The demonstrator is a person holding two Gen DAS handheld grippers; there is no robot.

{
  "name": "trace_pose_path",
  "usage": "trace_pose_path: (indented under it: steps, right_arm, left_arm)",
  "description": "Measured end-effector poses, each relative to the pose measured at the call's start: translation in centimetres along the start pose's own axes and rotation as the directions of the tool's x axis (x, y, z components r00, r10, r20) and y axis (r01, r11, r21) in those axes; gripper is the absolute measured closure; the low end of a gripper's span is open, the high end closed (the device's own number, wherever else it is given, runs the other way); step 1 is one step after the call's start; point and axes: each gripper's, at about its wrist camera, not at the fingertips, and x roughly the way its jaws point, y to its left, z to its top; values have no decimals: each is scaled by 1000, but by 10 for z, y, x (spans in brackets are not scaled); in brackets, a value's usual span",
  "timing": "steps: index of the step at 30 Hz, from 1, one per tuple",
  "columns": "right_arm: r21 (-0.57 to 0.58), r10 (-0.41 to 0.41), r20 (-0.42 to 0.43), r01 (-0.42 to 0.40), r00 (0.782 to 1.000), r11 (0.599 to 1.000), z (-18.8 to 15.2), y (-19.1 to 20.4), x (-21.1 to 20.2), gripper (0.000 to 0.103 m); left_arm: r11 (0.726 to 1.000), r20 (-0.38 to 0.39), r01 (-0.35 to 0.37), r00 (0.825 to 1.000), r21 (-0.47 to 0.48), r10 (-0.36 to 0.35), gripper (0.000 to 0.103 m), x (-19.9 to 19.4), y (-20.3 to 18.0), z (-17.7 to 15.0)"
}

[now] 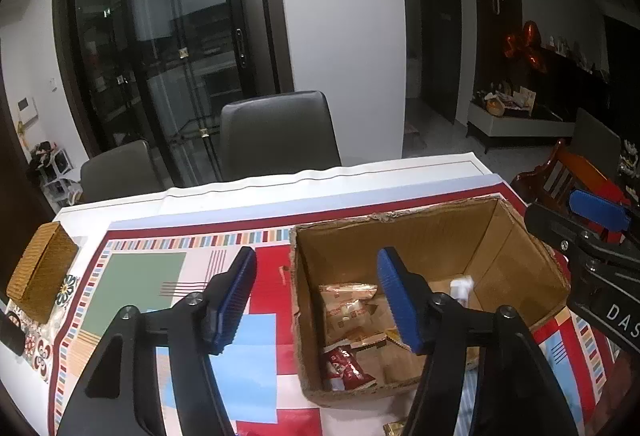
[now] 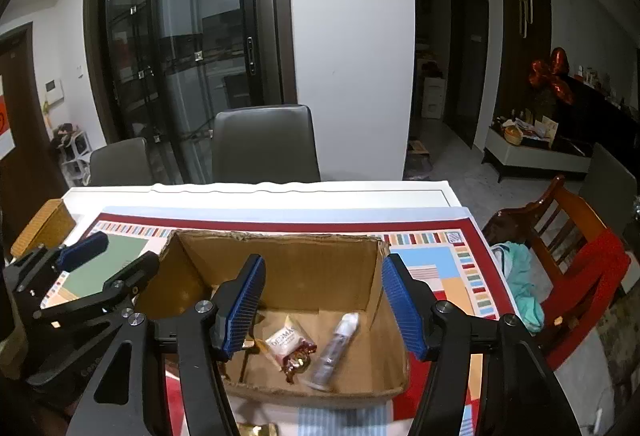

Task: Organize snacks
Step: 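Withdraw both open tools from the box toward the remaining red candy packet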

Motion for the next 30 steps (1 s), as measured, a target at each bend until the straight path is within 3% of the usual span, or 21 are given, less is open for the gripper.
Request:
trace_pose_path:
  steps: [30]
  right_arm:
    - [4, 14, 27, -15, 1000, 1000, -26, 27, -60, 41]
  left_arm:
    - [998, 39, -55, 998, -13, 55, 37, -73, 30, -30]
